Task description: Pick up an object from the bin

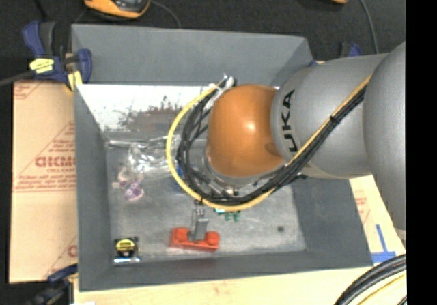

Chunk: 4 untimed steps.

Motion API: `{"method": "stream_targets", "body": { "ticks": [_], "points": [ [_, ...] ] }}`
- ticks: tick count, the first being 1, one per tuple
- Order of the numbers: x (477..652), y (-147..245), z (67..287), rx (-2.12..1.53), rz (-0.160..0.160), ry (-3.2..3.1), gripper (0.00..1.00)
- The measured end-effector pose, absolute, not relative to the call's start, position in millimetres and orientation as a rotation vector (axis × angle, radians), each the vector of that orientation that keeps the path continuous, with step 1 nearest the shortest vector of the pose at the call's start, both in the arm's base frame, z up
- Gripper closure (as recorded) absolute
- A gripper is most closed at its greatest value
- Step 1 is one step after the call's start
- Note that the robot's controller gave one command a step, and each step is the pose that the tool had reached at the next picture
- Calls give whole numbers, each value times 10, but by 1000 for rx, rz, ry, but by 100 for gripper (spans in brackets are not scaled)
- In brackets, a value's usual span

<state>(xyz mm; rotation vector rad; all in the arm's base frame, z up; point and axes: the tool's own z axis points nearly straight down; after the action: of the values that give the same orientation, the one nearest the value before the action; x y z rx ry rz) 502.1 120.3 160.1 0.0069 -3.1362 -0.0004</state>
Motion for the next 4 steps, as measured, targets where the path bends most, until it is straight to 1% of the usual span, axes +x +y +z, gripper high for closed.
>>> {"method": "stream_targets", "body": {
  "ticks": [1,2,3,4],
  "points": [
    [4819,1189,711,189,-2,-3147,0],
    [4800,1195,721,185,-2,-3140,100],
    [5019,930,2470,205,0,-3147,100],
    [5002,937,2422,203,0,-3139,0]
  ]
}}
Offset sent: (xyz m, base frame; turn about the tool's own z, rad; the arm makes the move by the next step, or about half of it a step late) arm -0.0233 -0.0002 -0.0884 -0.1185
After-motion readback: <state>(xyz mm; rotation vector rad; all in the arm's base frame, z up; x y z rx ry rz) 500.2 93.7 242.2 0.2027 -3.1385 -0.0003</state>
